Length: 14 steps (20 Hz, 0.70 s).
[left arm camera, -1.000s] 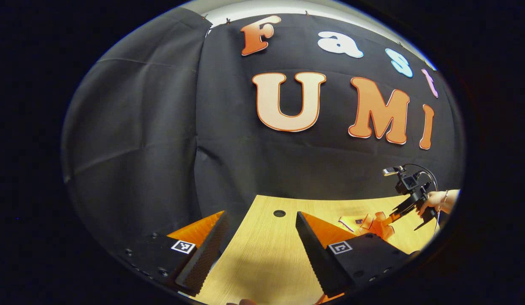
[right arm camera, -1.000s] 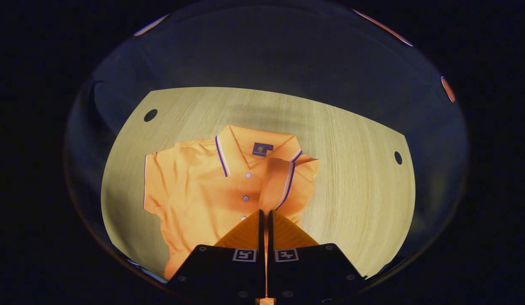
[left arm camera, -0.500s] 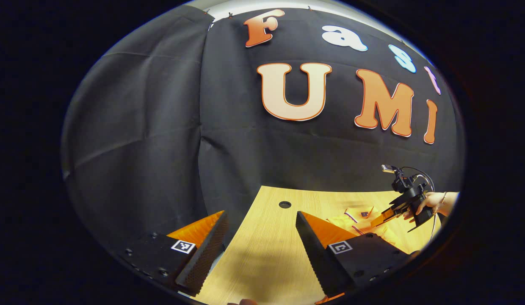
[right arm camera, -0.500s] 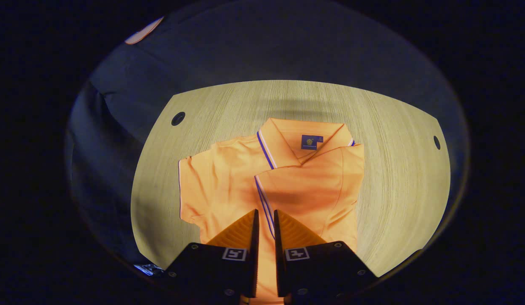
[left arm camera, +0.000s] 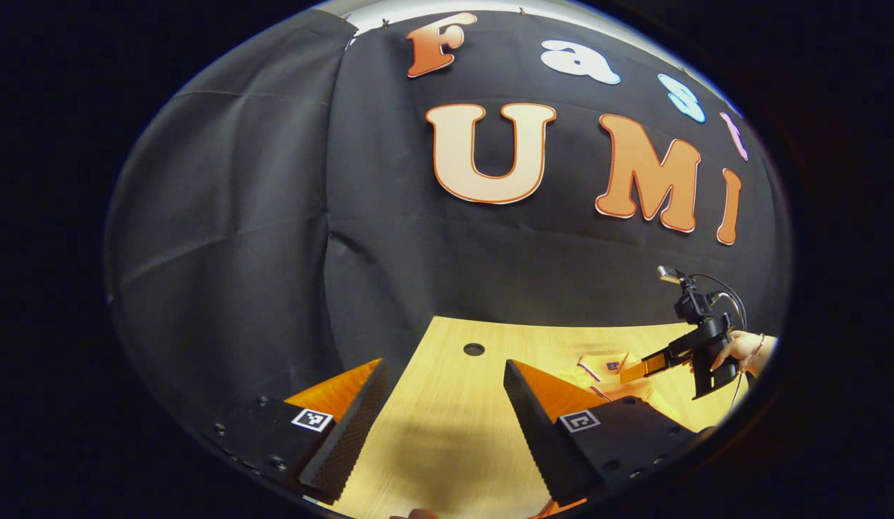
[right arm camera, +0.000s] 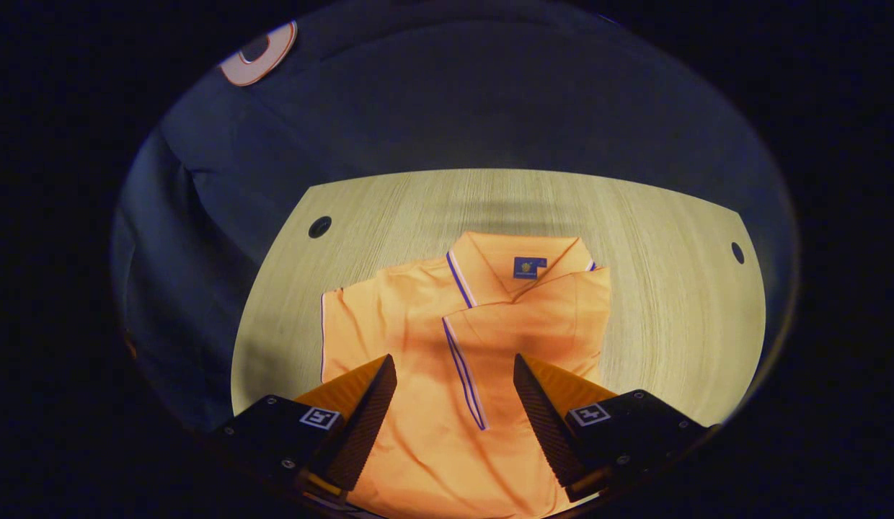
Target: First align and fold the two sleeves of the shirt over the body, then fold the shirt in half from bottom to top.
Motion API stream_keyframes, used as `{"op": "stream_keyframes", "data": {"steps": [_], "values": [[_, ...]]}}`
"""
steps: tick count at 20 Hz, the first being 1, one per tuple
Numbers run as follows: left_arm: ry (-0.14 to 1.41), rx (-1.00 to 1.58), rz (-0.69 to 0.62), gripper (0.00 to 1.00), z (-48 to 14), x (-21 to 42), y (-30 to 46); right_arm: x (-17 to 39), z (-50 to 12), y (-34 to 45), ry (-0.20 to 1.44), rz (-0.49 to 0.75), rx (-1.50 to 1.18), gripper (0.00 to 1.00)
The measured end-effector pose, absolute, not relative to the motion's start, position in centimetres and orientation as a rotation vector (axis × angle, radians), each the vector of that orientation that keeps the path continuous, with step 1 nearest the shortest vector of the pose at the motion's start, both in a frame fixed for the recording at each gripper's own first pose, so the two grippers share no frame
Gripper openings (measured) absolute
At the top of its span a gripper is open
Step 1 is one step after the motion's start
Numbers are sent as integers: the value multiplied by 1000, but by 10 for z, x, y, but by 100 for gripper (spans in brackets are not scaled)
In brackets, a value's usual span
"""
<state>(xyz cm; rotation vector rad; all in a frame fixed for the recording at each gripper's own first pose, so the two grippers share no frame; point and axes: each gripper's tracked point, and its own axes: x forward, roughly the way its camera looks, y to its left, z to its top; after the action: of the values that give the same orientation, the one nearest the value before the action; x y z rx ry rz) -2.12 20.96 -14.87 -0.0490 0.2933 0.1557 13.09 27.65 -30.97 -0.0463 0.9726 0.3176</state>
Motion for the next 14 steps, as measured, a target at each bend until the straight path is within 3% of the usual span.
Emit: {"op": "stream_keyframes", "data": {"steps": [8,14], "values": [[335,-51,28,98,-141,33,143,134,-227,197,745,204,7,99],[596,-131,-50,98,-205,73,83,99,-199,155,727,205,95,99]]}}
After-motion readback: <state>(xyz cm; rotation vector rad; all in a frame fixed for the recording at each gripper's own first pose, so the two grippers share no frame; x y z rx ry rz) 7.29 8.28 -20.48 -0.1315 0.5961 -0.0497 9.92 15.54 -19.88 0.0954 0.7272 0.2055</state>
